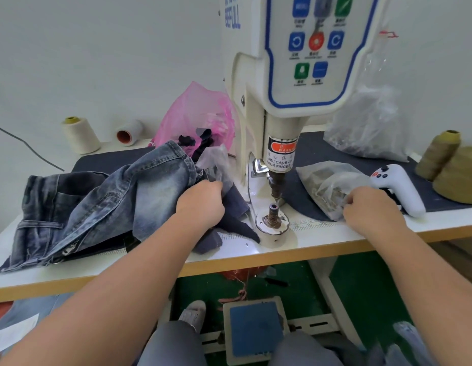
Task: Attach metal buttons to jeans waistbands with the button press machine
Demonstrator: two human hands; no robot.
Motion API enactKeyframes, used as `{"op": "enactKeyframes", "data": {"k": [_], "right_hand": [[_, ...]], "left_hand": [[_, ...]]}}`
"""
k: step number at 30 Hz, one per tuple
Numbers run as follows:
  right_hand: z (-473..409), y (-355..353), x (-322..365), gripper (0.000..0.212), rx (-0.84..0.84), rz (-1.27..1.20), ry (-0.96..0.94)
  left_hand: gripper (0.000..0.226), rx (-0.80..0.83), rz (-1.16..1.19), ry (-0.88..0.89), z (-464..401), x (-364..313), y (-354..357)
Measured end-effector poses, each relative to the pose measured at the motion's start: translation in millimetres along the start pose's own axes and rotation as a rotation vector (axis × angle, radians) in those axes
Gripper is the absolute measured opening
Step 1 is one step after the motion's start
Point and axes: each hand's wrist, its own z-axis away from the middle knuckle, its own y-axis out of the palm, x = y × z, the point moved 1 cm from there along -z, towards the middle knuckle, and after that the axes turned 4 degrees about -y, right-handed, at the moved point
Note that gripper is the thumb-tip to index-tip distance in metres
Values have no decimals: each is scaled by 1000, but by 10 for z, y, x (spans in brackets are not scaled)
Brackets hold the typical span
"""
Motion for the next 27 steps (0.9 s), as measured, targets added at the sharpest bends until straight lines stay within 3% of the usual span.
{"op": "enactKeyframes", "data": {"k": [4, 12, 15, 20, 27], "right_hand": [[9, 29, -25, 9, -98, -40, 13], [-5, 77, -90, 12, -103, -74, -14], [-6, 96, -116, 19, -120, -80, -39], [8, 135, -92, 13, -146, -85, -38], [155, 308, -86, 17, -432, -131, -98]], "left_hand": [[18, -20, -89, 12, -44, -14, 41], [29, -76, -168, -60, -108, 40, 22], [30, -27, -197, -25, -136, 28, 43], [35, 116, -221, 13, -169, 60, 53], [18, 52, -125, -8, -165, 101, 74]]}}
